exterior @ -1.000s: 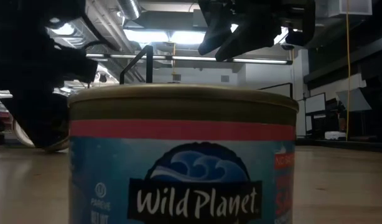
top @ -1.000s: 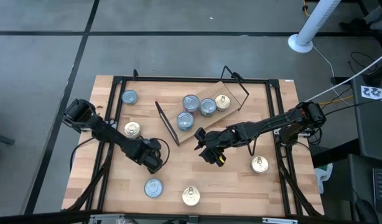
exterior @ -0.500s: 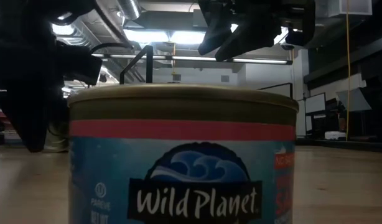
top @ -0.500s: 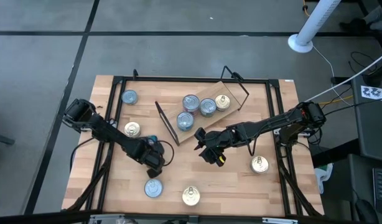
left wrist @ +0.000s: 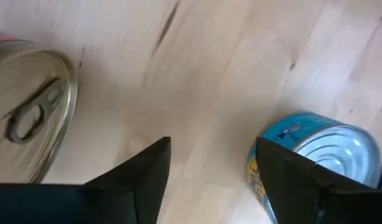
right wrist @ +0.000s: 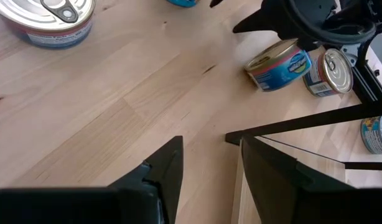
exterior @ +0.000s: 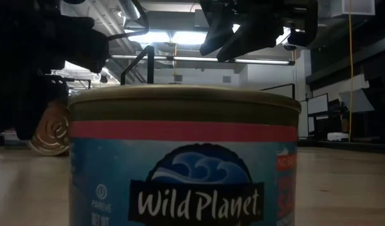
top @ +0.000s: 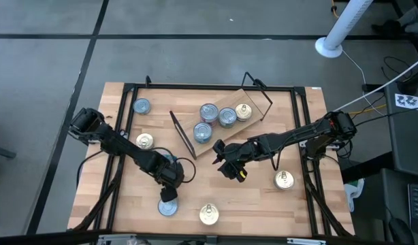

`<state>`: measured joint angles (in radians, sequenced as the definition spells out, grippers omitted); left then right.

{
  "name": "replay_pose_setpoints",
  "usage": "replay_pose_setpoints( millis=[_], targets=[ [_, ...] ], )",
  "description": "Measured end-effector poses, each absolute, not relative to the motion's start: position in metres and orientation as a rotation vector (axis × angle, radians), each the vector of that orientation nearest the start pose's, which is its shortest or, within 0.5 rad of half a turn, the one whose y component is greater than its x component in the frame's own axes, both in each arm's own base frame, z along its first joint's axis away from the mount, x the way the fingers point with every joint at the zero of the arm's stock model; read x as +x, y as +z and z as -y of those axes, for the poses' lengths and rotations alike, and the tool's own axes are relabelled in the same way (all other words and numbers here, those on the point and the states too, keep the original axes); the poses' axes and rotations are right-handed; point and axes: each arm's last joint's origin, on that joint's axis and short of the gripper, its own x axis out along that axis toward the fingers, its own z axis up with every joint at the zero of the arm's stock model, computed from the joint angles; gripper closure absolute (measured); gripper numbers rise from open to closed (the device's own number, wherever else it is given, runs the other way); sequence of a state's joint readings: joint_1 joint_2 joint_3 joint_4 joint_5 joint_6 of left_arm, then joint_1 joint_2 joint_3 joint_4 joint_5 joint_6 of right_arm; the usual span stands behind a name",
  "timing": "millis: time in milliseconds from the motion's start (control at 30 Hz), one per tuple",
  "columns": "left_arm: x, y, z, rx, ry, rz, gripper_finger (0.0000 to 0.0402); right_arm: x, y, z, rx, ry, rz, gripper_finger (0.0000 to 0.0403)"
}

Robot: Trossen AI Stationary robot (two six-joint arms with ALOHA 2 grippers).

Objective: Stack canned seafood by type on shelf
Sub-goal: Stack the blue and pink tuna can on the shelf on top of the other blue and pink tuna can

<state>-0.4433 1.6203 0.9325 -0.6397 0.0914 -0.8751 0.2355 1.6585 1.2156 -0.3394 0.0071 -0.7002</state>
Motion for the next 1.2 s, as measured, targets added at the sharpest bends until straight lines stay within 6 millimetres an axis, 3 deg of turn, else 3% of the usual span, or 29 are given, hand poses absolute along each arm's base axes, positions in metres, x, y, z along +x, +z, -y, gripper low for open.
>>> replay_pose_setpoints(
  millis=[267, 400, 733, 1000, 1200],
  targets=[
    [0.267, 0.176, 0.117, -0.605, 0.099, -1.428, 0.0167, 0.349, 0.248, -0.084, -0.756, 0.483, -0.674, 0.0239],
    [0.271, 0.189, 0.114, -0.568, 0.068, -1.437, 0.0167, 0.349, 0.248, -0.084, -0.756, 0.483, -0.674, 0.0239],
    [0.254, 0.230, 0.102, -0.428, 0.185, -1.484, 0.0167, 0.349, 0.247, -0.083, -0.756, 0.482, -0.674, 0.0239],
    [0.239, 0.242, 0.089, -0.136, 0.302, -1.452, 0.0167, 0.349, 0.247, -0.083, -0.756, 0.482, -0.674, 0.0239],
    [0.241, 0.241, 0.087, 0.062, 0.228, -1.418, 0.0167, 0.349, 0.247, -0.083, -0.756, 0.483, -0.676, 0.0239]
  ],
)
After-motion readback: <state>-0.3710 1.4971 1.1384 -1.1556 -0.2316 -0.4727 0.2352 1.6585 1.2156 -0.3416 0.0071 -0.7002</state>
